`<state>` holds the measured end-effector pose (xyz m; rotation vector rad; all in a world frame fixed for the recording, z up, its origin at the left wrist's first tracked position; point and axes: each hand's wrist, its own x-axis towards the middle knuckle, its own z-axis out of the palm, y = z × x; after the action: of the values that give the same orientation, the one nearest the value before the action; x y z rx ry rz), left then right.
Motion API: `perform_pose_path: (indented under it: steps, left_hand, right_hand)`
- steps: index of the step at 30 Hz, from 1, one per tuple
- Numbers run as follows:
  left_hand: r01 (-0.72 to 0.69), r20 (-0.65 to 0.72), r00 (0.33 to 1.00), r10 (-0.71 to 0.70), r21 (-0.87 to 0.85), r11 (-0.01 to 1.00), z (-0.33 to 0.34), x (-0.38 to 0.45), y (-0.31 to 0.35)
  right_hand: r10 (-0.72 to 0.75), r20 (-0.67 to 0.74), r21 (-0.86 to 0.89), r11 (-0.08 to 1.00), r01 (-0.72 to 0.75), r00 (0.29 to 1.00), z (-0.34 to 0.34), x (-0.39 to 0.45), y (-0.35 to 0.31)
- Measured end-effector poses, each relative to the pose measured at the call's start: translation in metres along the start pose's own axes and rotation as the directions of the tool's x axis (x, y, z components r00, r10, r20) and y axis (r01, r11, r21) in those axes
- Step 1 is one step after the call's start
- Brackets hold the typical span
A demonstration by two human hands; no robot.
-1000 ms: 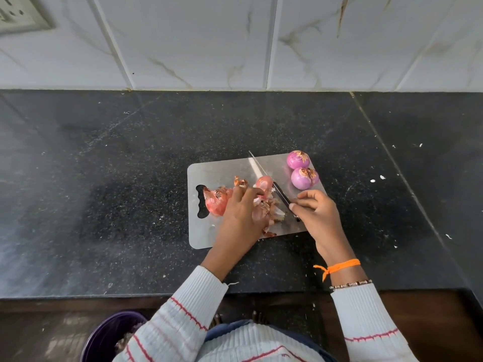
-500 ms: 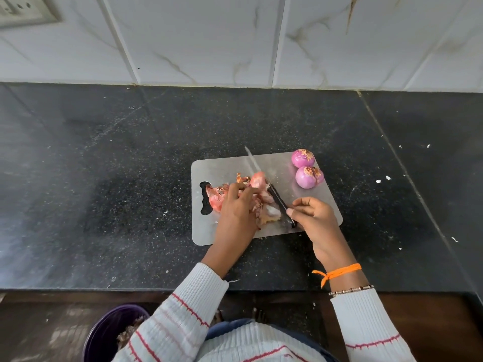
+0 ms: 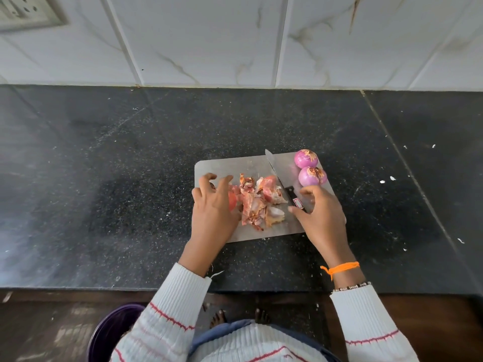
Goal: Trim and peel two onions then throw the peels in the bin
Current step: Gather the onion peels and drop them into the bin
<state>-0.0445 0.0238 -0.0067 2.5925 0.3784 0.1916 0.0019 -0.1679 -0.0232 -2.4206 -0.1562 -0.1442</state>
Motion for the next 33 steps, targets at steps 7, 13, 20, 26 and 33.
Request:
perform_pose_path:
  steps: [7, 13, 20, 26, 33]
  left_hand:
    - [0.118, 0.280, 0.951, -0.130, 0.061, 0.991, 0.001, 0.010, -0.008]
    - [0.056, 0.297, 0.953, -0.051, -0.008, 0.998, 0.011, 0.015, 0.000]
    - [-0.035, 0.350, 0.936, 0.018, 0.041, 0.999, 0.019, 0.029, 0.010]
    - [-0.058, 0.291, 0.956, 0.037, 0.063, 0.996, 0.028, 0.033, 0.009]
    - [-0.017, 0.138, 0.990, 0.023, -0.043, 0.999, 0.033, 0.035, 0.008]
  right_hand:
    - [0.023, 0.503, -0.219, 0.970, 0.102, 0.864, 0.013, 0.024, -0.029]
    - [0.035, 0.539, -0.246, 0.962, 0.117, 0.841, 0.029, 0.028, -0.041]
    - [-0.003, 0.565, -0.192, 0.972, 0.136, 0.825, 0.034, 0.040, -0.047]
    - [-0.101, 0.528, -0.168, 0.961, 0.221, 0.843, 0.045, 0.040, -0.047]
    - [-0.178, 0.412, -0.109, 0.964, 0.242, 0.894, 0.047, 0.037, -0.045]
